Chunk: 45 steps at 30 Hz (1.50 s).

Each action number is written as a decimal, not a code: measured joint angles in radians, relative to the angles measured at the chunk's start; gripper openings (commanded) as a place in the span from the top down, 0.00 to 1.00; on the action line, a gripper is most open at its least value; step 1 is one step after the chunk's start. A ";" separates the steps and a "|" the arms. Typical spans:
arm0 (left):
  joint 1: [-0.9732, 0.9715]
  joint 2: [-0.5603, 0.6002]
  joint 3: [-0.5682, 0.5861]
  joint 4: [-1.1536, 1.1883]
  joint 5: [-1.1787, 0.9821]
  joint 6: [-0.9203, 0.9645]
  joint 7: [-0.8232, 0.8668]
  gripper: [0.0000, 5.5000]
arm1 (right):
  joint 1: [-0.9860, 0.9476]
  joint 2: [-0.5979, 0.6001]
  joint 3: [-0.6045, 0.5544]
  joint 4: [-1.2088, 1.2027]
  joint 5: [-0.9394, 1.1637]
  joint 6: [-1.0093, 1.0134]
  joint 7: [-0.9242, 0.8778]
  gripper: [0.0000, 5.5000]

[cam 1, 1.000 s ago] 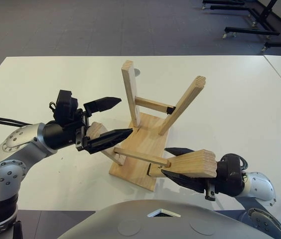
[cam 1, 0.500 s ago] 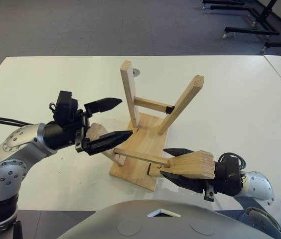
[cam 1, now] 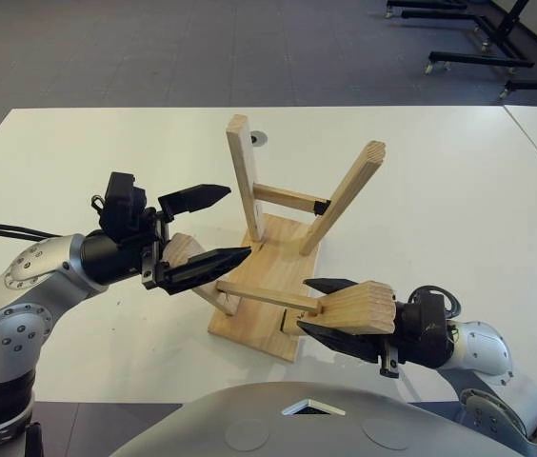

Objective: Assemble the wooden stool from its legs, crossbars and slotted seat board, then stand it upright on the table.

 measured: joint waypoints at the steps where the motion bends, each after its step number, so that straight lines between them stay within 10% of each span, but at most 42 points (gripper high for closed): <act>1: 0.000 0.000 -0.001 0.001 0.001 -0.002 -0.002 0.02 | 0.000 0.000 0.000 0.000 0.000 0.001 0.000 0.62; 10: 0.000 0.000 -0.002 0.003 0.001 -0.004 -0.004 0.02 | -0.001 0.000 0.000 -0.007 0.000 0.004 0.000 0.62; 29: -0.017 0.000 -0.028 0.001 0.000 -0.004 0.020 0.02 | 0.016 0.060 -0.025 -0.009 -0.059 0.217 0.010 0.02; 45: 0.003 0.000 -0.029 -0.012 0.002 -0.016 0.019 0.02 | 0.047 0.091 -0.163 -0.082 -0.032 0.247 0.013 0.02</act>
